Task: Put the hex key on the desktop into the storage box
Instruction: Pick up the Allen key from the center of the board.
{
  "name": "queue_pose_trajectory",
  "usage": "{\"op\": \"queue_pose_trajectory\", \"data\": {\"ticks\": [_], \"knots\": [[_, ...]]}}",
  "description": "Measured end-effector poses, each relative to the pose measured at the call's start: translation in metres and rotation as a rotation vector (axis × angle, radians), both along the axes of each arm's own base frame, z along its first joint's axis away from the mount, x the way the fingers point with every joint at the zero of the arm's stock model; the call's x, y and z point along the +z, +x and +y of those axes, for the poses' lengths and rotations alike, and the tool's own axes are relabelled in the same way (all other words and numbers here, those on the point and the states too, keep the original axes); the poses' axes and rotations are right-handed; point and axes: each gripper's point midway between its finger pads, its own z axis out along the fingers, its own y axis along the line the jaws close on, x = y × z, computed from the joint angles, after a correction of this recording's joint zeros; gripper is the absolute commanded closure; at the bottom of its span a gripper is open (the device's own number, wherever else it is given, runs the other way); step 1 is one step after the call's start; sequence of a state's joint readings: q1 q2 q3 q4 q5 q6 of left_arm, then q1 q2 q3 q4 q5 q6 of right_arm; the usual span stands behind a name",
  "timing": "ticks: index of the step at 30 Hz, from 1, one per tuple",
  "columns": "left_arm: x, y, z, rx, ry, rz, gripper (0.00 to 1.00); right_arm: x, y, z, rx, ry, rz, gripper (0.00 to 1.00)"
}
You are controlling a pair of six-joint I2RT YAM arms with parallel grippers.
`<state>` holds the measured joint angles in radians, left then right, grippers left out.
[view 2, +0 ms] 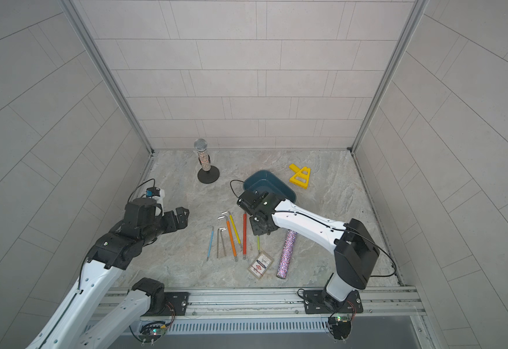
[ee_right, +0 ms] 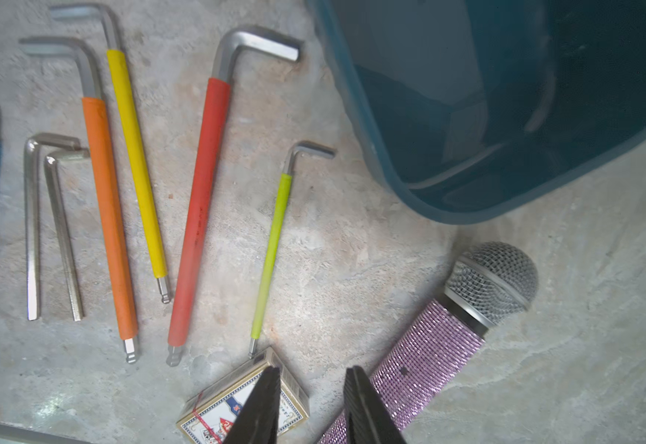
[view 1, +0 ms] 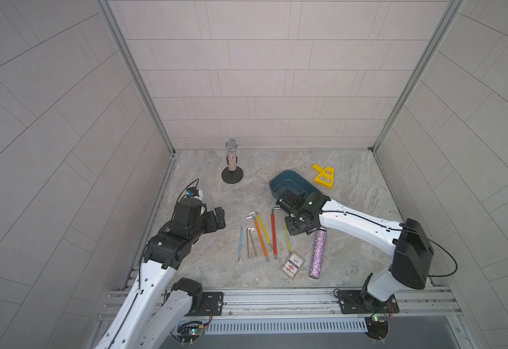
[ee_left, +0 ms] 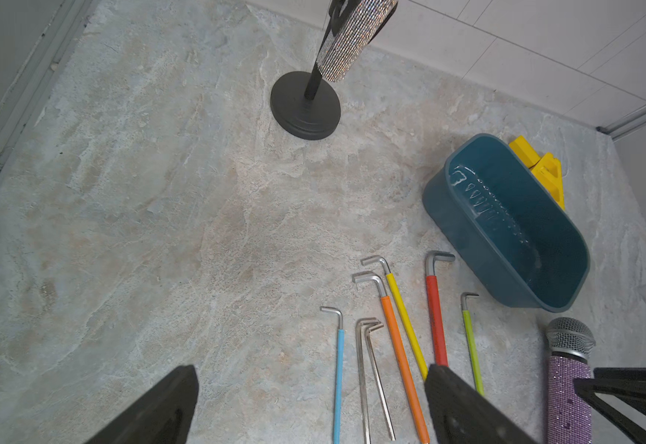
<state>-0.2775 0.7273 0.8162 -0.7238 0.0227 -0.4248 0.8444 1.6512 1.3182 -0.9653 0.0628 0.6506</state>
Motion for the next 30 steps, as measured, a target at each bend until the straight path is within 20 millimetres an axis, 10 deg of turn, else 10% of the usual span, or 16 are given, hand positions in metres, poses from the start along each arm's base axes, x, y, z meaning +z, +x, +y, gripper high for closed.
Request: {"op": "queue_pose_trajectory", "data": {"ticks": [30], "knots": [[0.009, -0.007, -0.006, -0.04, -0.002, -0.047, 0.0, -0.084, 0.005, 0.03, -0.19, 0.073, 0.15, 0.73]]}}
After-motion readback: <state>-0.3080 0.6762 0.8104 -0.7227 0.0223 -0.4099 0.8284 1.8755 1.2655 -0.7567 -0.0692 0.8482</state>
